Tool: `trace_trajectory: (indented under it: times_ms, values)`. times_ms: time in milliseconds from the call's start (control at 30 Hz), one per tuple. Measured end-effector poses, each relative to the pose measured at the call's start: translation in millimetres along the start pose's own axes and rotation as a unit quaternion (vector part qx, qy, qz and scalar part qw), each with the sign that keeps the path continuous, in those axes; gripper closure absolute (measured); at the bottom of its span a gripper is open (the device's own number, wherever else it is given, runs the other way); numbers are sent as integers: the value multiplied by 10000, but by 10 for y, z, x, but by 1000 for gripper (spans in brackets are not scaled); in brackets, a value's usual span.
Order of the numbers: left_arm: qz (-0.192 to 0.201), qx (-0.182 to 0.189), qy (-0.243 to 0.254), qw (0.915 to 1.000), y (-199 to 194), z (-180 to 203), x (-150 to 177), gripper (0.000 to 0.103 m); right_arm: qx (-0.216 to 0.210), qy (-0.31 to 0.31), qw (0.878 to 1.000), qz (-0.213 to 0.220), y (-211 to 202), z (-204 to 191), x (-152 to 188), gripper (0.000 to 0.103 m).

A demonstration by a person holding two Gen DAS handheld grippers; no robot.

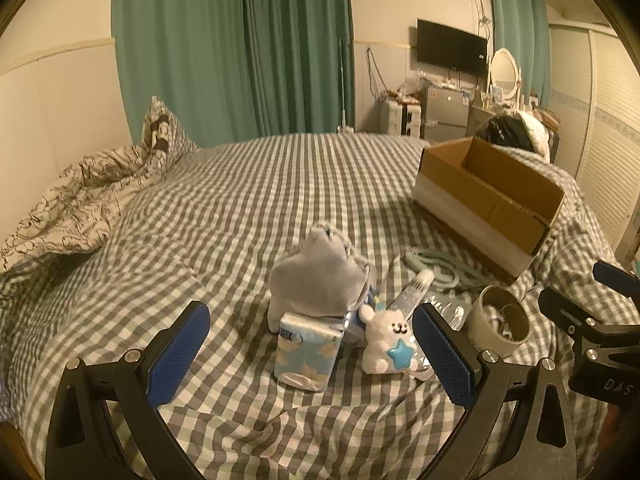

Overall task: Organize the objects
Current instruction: 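Move both tools toward the items scattered beside the cardboard box, then grasp the cardboard tape roll with the right tool while the left tool grasps the grey plush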

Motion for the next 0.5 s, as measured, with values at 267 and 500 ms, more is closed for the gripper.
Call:
trace_trajectory:
  times_ms: [267, 500]
  values:
    - [-465, 23, 2, 9989, 396, 8, 162, 0, -111, 3, 9971, -750, 529, 16, 240, 0]
    - [-640, 79, -85, 9979, 655, -2, 95, 0, -89, -3, 9917, -1284, 925, 1, 345, 0]
Point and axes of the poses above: each gripper's, at about its wrist camera, not at the fingertips, and y roughly the way its jaws point, z to its right, x to its underside, the point moved 4 cm from there along y, roughly the way its jaws point, and after that the axes turned 7 degrees about -y, right-handed, at the moved point
